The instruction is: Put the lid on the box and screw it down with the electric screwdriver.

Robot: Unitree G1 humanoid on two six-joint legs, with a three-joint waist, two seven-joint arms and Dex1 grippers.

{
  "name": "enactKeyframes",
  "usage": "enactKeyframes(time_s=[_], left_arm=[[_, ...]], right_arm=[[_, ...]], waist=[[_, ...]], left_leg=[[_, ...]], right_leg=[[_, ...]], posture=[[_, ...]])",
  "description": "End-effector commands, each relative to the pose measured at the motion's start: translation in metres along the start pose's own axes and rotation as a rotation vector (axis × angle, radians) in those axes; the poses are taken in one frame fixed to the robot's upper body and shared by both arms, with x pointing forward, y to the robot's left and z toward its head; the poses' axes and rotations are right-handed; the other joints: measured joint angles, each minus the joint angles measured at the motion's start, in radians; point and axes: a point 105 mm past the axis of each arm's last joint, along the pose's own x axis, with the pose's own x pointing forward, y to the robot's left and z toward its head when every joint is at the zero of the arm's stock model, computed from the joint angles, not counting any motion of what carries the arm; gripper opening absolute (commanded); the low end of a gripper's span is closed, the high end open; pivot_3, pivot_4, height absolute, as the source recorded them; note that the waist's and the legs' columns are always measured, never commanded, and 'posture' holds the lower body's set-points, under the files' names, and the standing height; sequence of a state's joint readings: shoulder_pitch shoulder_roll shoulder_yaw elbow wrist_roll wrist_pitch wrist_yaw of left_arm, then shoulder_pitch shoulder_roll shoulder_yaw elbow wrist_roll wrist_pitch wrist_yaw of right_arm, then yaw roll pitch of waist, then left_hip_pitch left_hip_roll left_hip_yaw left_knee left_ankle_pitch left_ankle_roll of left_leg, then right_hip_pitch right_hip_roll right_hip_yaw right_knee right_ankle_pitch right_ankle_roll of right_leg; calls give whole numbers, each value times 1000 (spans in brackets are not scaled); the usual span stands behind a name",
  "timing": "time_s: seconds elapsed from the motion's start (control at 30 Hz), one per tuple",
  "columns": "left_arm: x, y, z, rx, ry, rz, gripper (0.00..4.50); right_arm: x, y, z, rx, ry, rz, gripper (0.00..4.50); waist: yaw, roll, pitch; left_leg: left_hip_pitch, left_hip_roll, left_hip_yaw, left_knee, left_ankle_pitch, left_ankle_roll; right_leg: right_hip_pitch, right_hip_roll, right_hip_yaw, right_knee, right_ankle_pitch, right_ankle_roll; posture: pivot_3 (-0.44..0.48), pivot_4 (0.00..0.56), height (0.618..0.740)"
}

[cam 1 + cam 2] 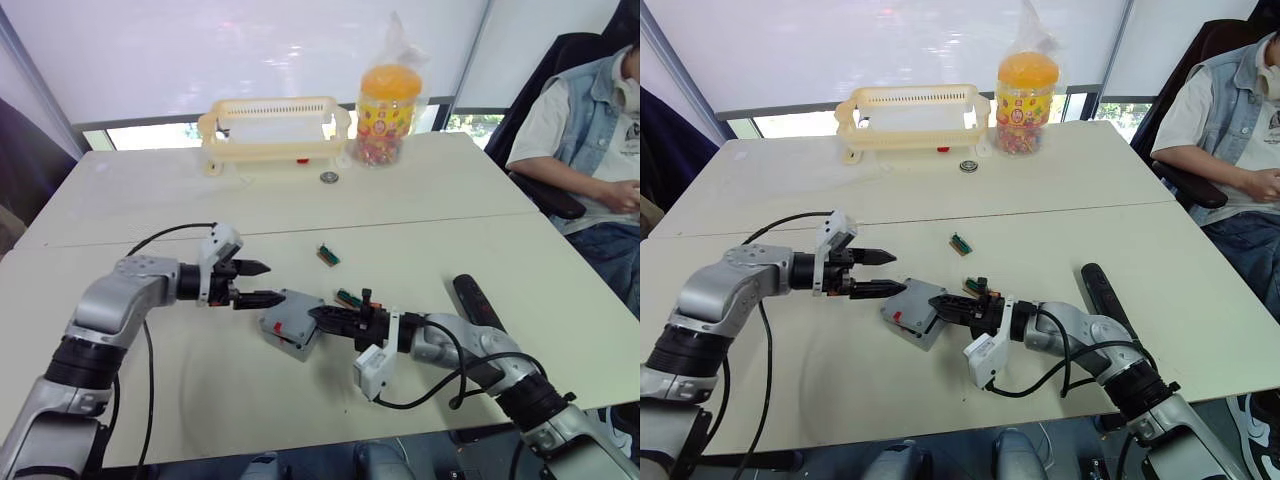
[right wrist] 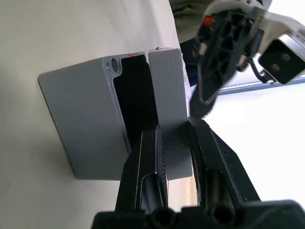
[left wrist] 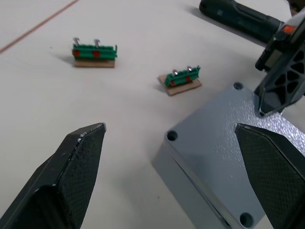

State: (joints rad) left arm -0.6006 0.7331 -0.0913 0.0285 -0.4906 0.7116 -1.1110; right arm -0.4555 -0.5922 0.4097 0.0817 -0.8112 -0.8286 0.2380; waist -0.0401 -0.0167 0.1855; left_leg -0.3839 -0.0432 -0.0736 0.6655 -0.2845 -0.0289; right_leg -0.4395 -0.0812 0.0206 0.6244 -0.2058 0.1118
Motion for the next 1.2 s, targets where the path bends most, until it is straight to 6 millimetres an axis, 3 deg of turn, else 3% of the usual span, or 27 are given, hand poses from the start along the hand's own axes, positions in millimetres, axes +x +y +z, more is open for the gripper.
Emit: enactKeyframes(time_s=[0.03,0.27,0.37,0.57,1.0,1.1,1.2], left_arm=[[-3,-2,4,50,8,-7,4442],[6,-3,-18,79,105,-15,4442],[11,-3,-26,71,128,-18,4500],[17,-5,-33,54,133,-27,4500],[20,-6,-50,53,160,-29,4500],[20,-7,-46,45,139,-28,4500],[7,-5,-13,2,11,-23,4500]], right_arm=[[1,6,6,-3,-19,28,486],[0,5,7,-8,-13,17,486],[-1,-1,8,-6,-14,-17,1579],[-9,-5,6,-18,12,-29,4468],[-40,-1,1,-29,57,-11,4468],[-46,-1,-3,-15,89,-26,4468],[-56,-17,-14,79,184,-139,4468]], waist=[[-1,0,0],[0,0,0],[3,0,0],[3,0,0],[5,0,-2],[7,0,-2],[7,0,-1]], left_leg=[[0,0,0,0,0,0],[3,0,0,0,0,0],[8,0,0,-1,0,1],[11,0,0,-2,-1,1],[12,0,0,-2,-1,1],[12,0,0,-2,-1,1],[12,0,0,-2,-1,1]], right_leg=[[0,0,0,0,0,0],[3,0,0,0,0,0],[8,0,0,-1,0,0],[12,0,0,-3,-1,-1],[13,0,0,-4,-1,-1],[13,0,0,-4,-1,-1],[13,0,0,-4,-1,-1]], posture=[[0,150,740],[0,150,740],[0,150,740],[0,150,740],[0,150,740],[0,150,740],[0,150,740]])
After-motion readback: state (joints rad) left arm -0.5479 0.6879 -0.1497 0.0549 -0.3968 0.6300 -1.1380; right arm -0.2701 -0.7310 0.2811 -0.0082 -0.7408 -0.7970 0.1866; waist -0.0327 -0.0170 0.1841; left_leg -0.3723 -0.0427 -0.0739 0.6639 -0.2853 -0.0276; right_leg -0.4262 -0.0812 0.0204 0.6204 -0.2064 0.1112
